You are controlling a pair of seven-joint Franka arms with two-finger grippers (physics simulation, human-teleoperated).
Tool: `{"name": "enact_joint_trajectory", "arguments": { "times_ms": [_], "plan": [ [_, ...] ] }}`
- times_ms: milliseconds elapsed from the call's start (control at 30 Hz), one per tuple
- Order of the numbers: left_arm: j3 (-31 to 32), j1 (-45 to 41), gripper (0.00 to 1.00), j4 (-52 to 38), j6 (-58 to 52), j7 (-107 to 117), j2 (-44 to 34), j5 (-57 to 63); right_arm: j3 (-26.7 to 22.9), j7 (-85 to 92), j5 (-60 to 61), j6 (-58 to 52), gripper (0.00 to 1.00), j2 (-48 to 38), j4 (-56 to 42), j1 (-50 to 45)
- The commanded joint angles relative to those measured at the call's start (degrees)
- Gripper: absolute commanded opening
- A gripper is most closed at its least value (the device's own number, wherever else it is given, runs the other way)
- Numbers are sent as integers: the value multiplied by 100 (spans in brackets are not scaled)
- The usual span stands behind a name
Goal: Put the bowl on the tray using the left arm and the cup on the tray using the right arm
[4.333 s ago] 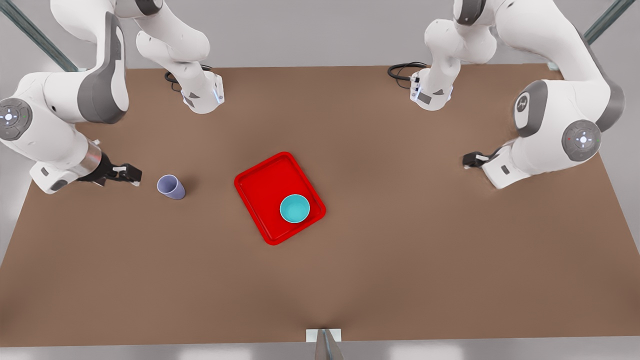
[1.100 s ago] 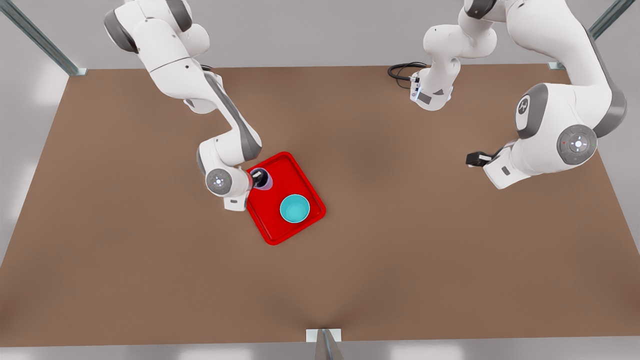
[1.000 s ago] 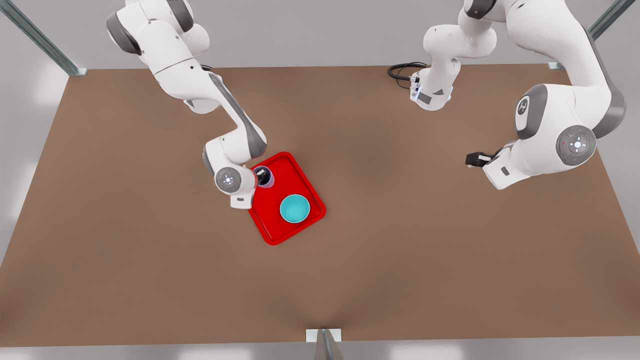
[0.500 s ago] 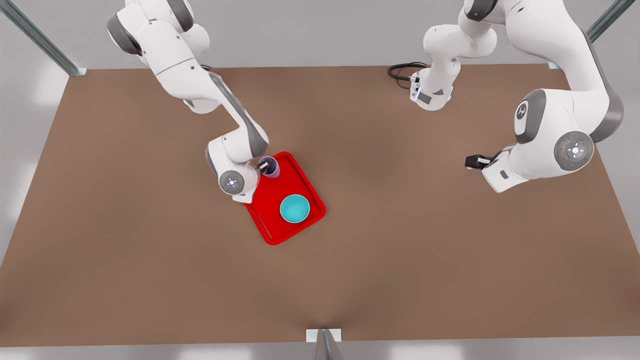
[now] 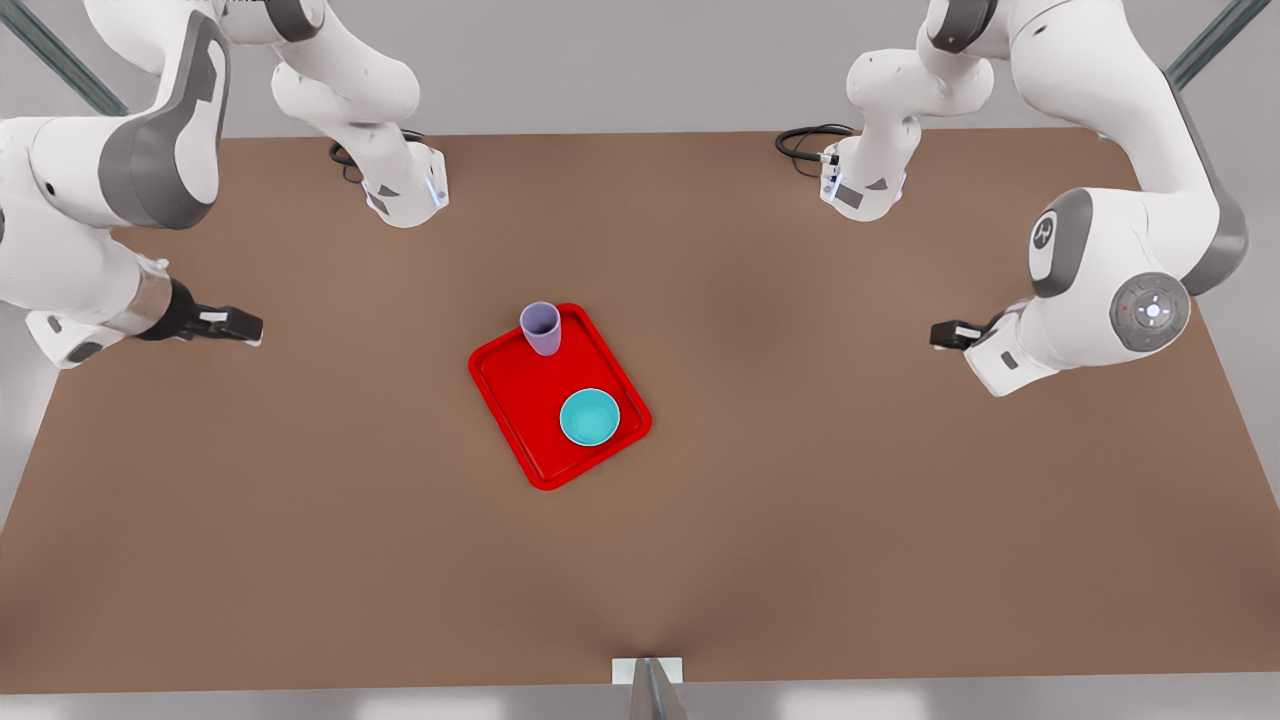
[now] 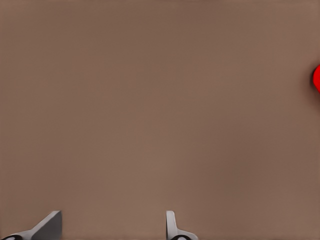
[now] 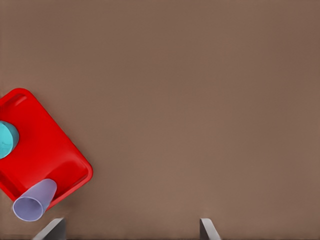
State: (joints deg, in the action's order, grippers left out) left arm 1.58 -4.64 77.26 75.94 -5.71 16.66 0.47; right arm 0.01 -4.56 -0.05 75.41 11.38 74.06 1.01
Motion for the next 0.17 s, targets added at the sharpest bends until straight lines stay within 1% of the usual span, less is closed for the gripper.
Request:
{"name": "enact_joint_trajectory", "arguments": {
  "times_ms": [0, 67, 133],
  "plan": [
    [0, -2, 100, 0, 0, -9, 4, 6, 8, 8, 14, 26, 100, 5, 30, 13],
    [0, -10, 100, 0, 9, -9, 21, 33, 175, 8, 23, 149, 100, 92, 30, 4],
    [0, -2, 100, 0, 9, -9, 30, 33, 131, 8, 119, 290, 100, 22, 30, -31]
  ]
}}
